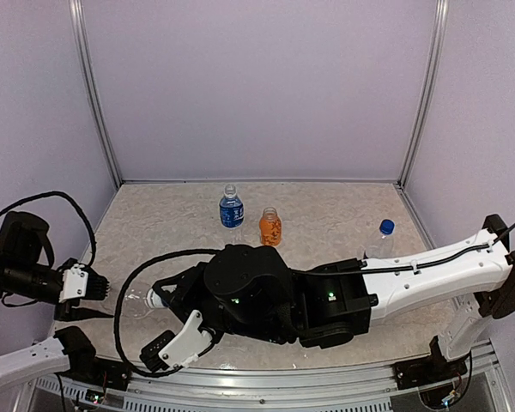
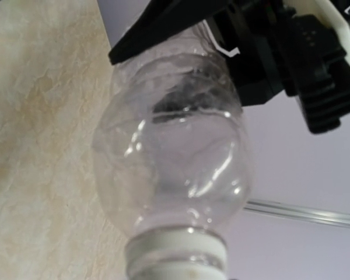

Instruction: Unscrew the bottle caps

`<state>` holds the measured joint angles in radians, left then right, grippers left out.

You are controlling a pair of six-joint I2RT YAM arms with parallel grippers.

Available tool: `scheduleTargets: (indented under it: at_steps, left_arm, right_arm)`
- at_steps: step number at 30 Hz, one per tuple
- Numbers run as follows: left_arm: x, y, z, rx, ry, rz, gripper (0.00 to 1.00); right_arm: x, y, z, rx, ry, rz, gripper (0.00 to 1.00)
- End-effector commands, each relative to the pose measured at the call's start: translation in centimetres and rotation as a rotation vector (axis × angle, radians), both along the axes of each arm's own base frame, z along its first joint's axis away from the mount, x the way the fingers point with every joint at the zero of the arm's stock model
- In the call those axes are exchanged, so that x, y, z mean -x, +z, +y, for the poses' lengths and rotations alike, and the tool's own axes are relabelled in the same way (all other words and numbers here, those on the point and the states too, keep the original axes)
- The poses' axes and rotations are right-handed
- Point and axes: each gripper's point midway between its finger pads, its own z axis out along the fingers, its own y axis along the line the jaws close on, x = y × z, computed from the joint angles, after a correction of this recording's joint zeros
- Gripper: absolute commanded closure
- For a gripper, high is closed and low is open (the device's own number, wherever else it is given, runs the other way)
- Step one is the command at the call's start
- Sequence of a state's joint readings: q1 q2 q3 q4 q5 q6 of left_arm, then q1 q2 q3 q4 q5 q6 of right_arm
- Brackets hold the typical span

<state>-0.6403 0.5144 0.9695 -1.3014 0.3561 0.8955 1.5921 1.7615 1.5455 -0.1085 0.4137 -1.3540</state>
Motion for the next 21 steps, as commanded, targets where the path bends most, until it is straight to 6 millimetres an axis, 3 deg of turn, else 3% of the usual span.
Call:
scheduleTargets:
  at_steps: [1,3,4,7,10,11,12,17,21]
  left_arm:
    - [1.0,-0.1,0.3,0.010,0.020,0.058,0.72]
    - [0.9,-0.1,0.4,0.008,0.022,0.054,0.73]
    - [0.8,0.0,0.4,0.008,0.024,0.051,0.73]
    - [0.6,0.3,0.3,0.020,0.030,0.040,0.73]
    - [0.4,0.7,0.2,0.036,0.042,0.032,0.73]
    - [0.3,0.8,0.2,0.040,0.049,0.030,0.73]
    - [0.2,1.0,0.2,0.048,0.057,0.026,0.73]
    - [-2.3,2.8,-0.2,0.117,0.161,-0.048,0.73]
    - [-6.9,5.4,0.3,0.163,0.300,-0.268,0.72]
  right_arm:
    - [0.0,1.7,-0.1,-0.056,0.004,-0.010,1.00]
    - [0.1,1.7,0.0,-0.066,0.009,0.001,1.00]
    - [0.0,1.8,0.0,-0.081,0.007,0.006,0.94]
    - [0.0,2.4,0.1,-0.129,0.003,0.041,0.49]
    - [-0.4,3.5,-0.1,-0.196,-0.022,0.075,0.23]
    - [-0.6,3.8,-0.3,-0.214,-0.034,0.078,0.08]
    - [-0.8,3.9,-0.4,-0.225,-0.045,0.083,0.02]
    - [-1.5,5.0,-1.0,-0.299,-0.084,0.239,0.01]
    - [-4.9,7.3,-1.5,-0.456,-0.162,0.671,0.01]
